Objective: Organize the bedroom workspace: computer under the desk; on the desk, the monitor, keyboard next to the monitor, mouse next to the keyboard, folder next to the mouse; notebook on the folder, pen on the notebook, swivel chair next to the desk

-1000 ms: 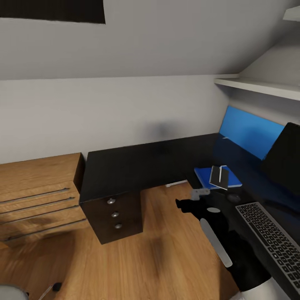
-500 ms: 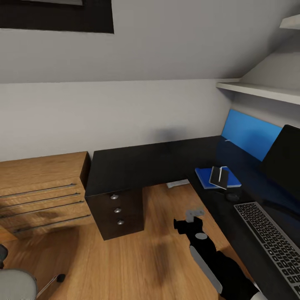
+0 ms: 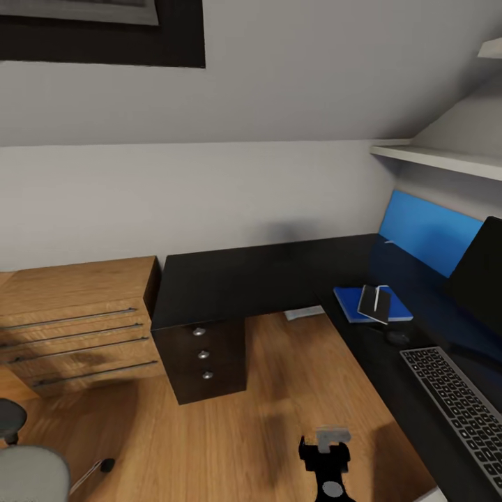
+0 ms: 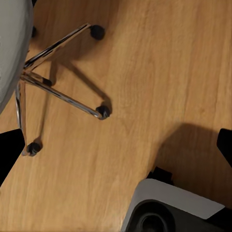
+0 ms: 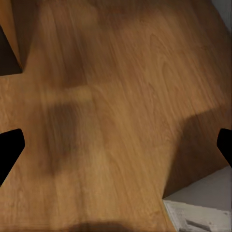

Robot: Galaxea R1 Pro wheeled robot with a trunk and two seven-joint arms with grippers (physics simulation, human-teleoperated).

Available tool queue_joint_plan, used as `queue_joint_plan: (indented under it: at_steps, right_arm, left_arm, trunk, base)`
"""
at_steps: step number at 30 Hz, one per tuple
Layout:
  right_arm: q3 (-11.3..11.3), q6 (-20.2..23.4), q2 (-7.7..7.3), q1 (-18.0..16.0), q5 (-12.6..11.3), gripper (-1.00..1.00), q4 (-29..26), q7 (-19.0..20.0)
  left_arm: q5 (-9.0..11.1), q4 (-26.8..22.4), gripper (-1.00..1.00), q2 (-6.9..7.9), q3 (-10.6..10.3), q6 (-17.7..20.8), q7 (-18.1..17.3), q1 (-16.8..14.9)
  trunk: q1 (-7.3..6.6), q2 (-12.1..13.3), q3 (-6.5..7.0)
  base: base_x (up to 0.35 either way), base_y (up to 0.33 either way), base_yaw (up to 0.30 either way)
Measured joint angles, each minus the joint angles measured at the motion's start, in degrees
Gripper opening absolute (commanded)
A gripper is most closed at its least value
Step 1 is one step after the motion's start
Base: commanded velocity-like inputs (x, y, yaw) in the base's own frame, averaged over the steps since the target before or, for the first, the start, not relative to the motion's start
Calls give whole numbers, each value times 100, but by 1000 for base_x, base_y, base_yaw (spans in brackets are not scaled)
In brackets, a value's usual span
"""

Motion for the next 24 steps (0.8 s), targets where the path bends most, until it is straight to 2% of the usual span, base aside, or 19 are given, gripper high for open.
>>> queue_joint_plan:
  at_steps: [2, 3, 4, 5, 6, 10, 14, 20, 24]
  right_arm:
    - [-2, -461, 83, 0, 66, 100, 466, -2]
    - [-10, -909, 137, 0, 99, 100, 893, 5]
    - [-4, -1138, 159, 0, 119, 100, 1099, 13]
    - [-40, -2052, 203, 0, 125, 100, 1797, 138]
    - [-34, -2296, 197, -1, 125, 100, 2015, 222]
    - [-49, -2630, 104, -2, 104, 100, 2271, 388]
    - [-35, -2722, 91, -1, 103, 100, 2322, 427]
    - [-34, -2739, 90, -1, 109, 100, 2313, 432]
    - [-34, -2744, 84, -1, 116, 100, 2301, 433]
  left_arm:
    - [-5, 29, 100, -1, 2, -2, -24, 0]
    - [-7, 50, 100, -2, 4, -3, -39, 0]
    - [-7, 60, 100, -4, 4, -4, -44, 0]
    - [-6, 93, 100, -10, 2, -6, -80, 1]
    - [-5, 107, 100, -10, 2, -6, -104, 0]
    - [-1, 219, 100, -7, 5, -11, -459, 1]
    - [3, 253, 100, -26, 4, -13, -641, 0]
    - [4, 257, 100, -84, -2, -14, -655, 1]
    - [7, 259, 100, -97, -3, -13, -658, 1]
  trunk:
    - [0, 0, 18]
    - [0, 0, 27]
    - [0, 0, 36]
    - [0, 0, 44]
    - [0, 0, 53]
    - [0, 0, 85]
    - [0, 0, 113]
    - [0, 0, 124]
    - [2, 0, 119]
  base:
    - [0, 0, 105]
    - [0, 0, 110]
    - [0, 0, 143]
    - [0, 0, 154]
    - [0, 0, 158]
    - [0, 0, 167]
    - [0, 0, 208]
    - [-6, -2, 265]
    - [-156, -126, 269]
